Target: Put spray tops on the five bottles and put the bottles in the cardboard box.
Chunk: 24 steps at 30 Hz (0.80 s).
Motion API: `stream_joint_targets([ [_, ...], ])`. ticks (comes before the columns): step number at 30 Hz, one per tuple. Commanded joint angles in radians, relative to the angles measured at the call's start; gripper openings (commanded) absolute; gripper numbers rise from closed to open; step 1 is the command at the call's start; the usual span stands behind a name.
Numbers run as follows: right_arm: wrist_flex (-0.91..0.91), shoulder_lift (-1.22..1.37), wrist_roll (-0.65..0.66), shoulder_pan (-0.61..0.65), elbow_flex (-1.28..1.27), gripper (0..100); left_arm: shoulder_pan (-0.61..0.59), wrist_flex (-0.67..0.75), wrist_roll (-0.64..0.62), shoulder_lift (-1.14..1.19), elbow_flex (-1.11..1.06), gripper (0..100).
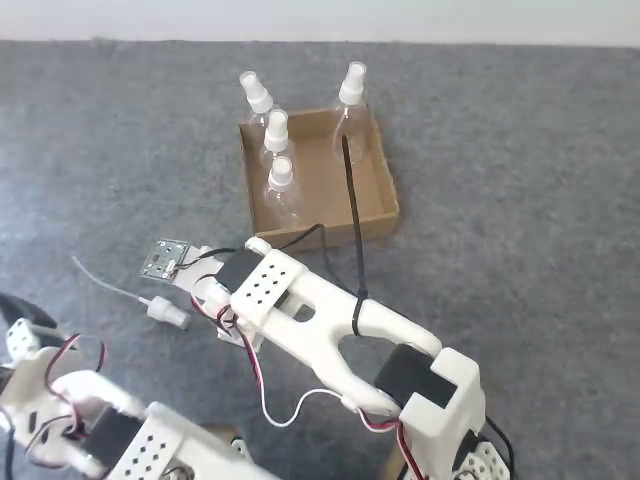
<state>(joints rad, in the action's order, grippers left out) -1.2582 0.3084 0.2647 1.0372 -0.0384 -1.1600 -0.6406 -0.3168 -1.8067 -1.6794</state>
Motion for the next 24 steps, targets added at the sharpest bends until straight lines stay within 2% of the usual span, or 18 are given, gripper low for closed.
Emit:
stream_joint_targets([
  [1, -0.004, -0.018, -0.069, -0.018, 0.06, 21.0, 0.005, 0.029, -0.012, -0.015, 0.01, 23],
  [6, -0.001, -0.015, -0.175, -0.016, 0.061, 21.0, 0.005, 0.029, -0.012, -0.015, 0.01, 23],
  [12, -0.048, -0.012, -0.186, -0.016, 0.083, 29.2, 0.005, 0.029, -0.012, -0.015, 0.008, 23],
  [24, -0.081, -0.012, -0.265, -0.016, 0.094, 29.2, 0.005, 0.029, -0.012, -0.015, 0.008, 23],
])
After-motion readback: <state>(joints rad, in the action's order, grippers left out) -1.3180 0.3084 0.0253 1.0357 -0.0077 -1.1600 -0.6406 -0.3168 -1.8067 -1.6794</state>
